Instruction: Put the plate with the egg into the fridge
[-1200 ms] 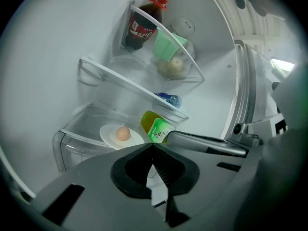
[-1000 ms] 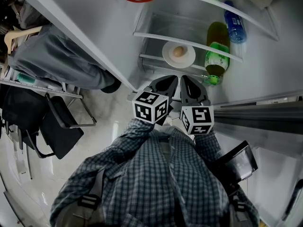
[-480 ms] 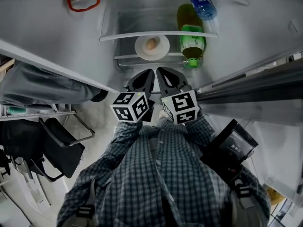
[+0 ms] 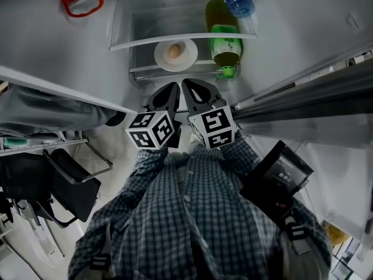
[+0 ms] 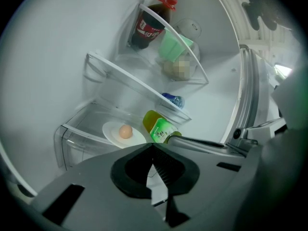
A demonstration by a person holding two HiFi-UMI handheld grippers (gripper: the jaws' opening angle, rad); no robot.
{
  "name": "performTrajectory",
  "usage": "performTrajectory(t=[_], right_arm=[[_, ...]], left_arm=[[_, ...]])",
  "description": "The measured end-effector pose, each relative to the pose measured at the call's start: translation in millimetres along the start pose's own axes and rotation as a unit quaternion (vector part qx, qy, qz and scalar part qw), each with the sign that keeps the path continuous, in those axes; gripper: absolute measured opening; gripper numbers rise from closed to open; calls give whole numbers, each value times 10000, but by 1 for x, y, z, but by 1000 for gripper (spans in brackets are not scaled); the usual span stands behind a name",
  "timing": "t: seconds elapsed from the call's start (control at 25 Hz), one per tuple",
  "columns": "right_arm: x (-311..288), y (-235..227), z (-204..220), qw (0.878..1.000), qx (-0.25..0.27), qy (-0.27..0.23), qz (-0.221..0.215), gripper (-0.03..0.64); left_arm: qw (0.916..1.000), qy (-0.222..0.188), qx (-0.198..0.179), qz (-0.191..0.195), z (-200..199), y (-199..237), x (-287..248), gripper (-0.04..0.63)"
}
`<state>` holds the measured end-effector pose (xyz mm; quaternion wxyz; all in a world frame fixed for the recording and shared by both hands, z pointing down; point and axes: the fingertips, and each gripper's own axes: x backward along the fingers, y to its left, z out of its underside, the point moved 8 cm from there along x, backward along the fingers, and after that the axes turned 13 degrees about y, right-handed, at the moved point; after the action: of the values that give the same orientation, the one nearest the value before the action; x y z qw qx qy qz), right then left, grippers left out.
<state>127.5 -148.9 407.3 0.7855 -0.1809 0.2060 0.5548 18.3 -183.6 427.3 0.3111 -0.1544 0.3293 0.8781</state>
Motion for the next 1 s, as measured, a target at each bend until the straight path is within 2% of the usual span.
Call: performTrajectory(t=[1.0], right_arm=[[1,-1,-2,10000,-11,-5,-14,6]], left_arm=[[10000,-11,-8,-23,-2,-1,0,8]])
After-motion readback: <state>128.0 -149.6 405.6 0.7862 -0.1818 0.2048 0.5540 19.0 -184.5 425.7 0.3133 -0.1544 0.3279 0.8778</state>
